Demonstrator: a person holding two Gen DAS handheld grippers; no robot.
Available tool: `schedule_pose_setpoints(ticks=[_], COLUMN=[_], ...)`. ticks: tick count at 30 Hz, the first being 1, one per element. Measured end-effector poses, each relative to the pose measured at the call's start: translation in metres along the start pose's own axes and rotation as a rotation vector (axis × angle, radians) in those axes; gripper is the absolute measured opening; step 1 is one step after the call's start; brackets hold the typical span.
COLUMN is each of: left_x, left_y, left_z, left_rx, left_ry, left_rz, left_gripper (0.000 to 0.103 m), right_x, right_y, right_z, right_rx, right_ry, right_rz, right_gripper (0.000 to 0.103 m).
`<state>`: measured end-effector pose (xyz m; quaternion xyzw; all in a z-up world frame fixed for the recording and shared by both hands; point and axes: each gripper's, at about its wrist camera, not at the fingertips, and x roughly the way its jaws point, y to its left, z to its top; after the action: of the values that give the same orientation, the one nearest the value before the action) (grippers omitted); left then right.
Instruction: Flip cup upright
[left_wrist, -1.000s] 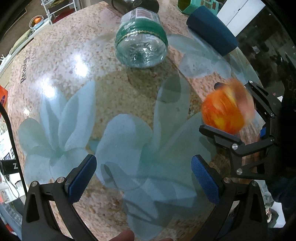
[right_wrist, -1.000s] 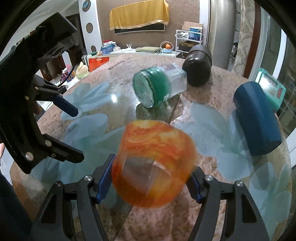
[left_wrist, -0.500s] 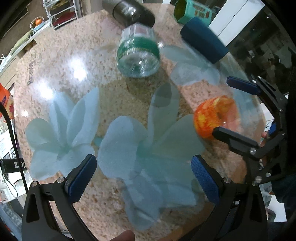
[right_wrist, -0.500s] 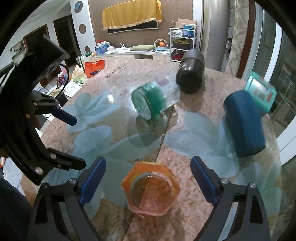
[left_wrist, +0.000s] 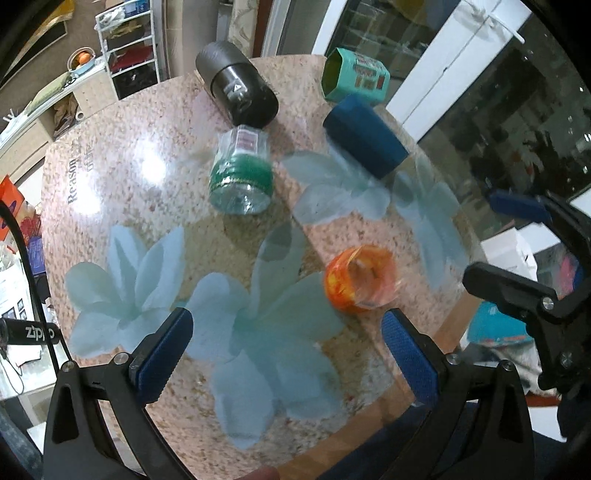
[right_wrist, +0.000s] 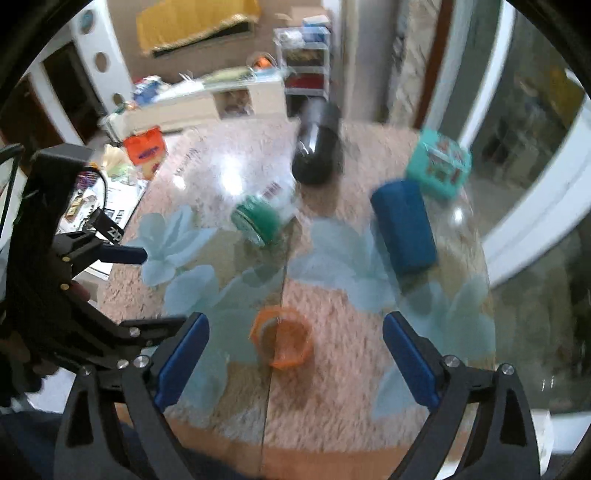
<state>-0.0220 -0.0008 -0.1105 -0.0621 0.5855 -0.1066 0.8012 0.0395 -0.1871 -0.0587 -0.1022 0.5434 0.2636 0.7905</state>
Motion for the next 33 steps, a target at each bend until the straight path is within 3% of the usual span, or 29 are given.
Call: schedule_pose_setpoints(ticks=[3,19,33], left_x=[-0.006,-0.015,-0.009], left_y=[-0.006,-0.064,-0.091], left_z=[0.004,0.011,0.007], left_rx=[-0.031,-0.110,-0.135], left_ry=[-0.017,-0.069,-0.071], left_rz=[0.009,0.107,0.104], left_gripper=[0.103,0.103,0.103], right_x=[-0.008,-0.020,-0.030], right_y=[-0.007,-0.052,-0.073], right_z=[-0.001,-0.013,-0.025], right_rx=[0.028,-0.043,-0.058], right_ry=[-0.005,-0.051,-0.069], right_rz=[0.005,0.020,0.060], right_gripper=[0.102,0.102,0.102])
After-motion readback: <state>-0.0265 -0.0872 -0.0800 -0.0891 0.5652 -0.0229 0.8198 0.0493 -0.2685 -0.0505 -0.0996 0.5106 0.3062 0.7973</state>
